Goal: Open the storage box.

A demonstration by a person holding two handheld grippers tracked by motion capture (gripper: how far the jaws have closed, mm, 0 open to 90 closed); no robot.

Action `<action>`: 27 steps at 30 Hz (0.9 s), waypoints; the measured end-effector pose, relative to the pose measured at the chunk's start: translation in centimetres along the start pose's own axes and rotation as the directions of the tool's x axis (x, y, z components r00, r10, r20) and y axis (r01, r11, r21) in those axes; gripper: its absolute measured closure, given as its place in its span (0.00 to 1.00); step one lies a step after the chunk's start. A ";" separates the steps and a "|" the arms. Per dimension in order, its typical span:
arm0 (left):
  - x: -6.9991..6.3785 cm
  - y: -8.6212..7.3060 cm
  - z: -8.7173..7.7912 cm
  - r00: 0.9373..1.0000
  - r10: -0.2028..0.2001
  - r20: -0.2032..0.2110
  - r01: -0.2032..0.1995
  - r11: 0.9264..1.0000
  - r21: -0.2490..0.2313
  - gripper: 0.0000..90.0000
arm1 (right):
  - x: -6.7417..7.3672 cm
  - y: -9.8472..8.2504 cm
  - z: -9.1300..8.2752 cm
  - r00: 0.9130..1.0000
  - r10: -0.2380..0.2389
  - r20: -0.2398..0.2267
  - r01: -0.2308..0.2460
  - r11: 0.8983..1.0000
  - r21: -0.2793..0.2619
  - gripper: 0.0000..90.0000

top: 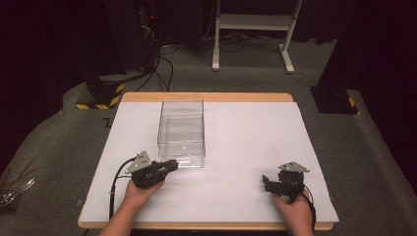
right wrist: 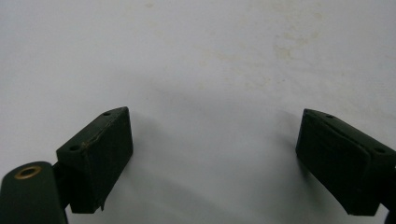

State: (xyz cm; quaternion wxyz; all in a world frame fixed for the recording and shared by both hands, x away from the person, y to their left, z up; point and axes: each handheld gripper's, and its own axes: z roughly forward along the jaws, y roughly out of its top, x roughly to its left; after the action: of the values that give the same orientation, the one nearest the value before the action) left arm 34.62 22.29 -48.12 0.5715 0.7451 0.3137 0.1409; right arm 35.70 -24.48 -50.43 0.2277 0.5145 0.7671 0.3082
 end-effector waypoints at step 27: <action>-2.8 -1.0 -1.8 0.996 0.035 0.082 -0.039 0.998 0.044 0.91 | 0.0 0.0 0.0 1.000 -0.002 0.000 0.002 1.000 -0.001 0.12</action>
State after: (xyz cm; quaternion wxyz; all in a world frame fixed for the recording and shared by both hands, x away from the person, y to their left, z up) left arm 31.15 22.06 -48.06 0.5640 0.7687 0.2794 0.1138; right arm 35.71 -24.48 -50.43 0.2281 0.5139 0.7674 0.3082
